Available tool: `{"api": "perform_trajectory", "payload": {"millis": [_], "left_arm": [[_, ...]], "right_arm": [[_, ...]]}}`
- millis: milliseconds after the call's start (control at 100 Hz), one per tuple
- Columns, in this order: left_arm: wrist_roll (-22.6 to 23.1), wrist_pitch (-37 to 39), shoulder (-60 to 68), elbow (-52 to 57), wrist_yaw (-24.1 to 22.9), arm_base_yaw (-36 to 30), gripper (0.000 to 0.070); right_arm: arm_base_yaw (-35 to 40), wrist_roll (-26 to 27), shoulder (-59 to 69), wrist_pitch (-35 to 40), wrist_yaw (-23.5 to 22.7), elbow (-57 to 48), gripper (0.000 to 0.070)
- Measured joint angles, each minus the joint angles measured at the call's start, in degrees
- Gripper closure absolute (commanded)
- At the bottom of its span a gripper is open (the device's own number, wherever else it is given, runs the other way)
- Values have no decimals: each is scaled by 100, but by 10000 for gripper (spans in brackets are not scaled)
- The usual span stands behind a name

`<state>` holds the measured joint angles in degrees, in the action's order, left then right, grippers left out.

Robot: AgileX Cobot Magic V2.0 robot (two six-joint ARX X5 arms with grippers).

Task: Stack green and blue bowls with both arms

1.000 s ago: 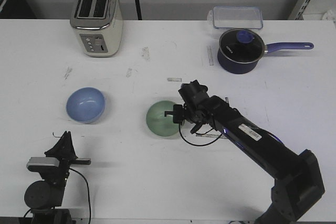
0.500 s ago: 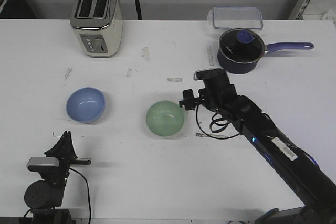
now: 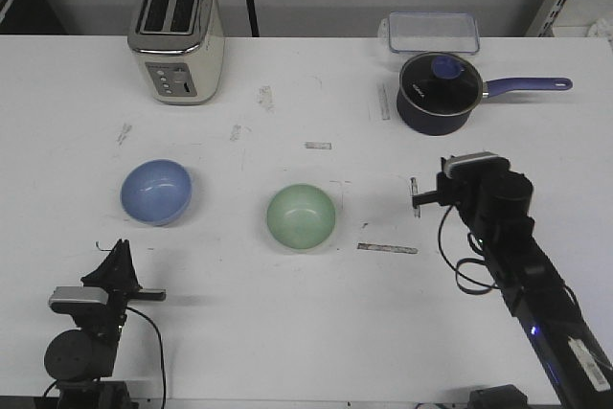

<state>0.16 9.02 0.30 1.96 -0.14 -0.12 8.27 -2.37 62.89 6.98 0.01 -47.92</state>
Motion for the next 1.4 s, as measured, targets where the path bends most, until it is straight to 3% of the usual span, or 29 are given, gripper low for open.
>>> {"api": "perform_trajectory", "payload": {"millis": [270,530,1400], "left_arm": [[0,0,0,0,0,0,697],[0,0,0,0,2,0,697],[2,0,0,0,2,0,697]], "right_arm": [[-837,118,-1467,-70,-11,1132,683],[-935,433,-2503,-15,-17,2017,683],[-935,518,-4605,-2,-138,2256,683]]}}
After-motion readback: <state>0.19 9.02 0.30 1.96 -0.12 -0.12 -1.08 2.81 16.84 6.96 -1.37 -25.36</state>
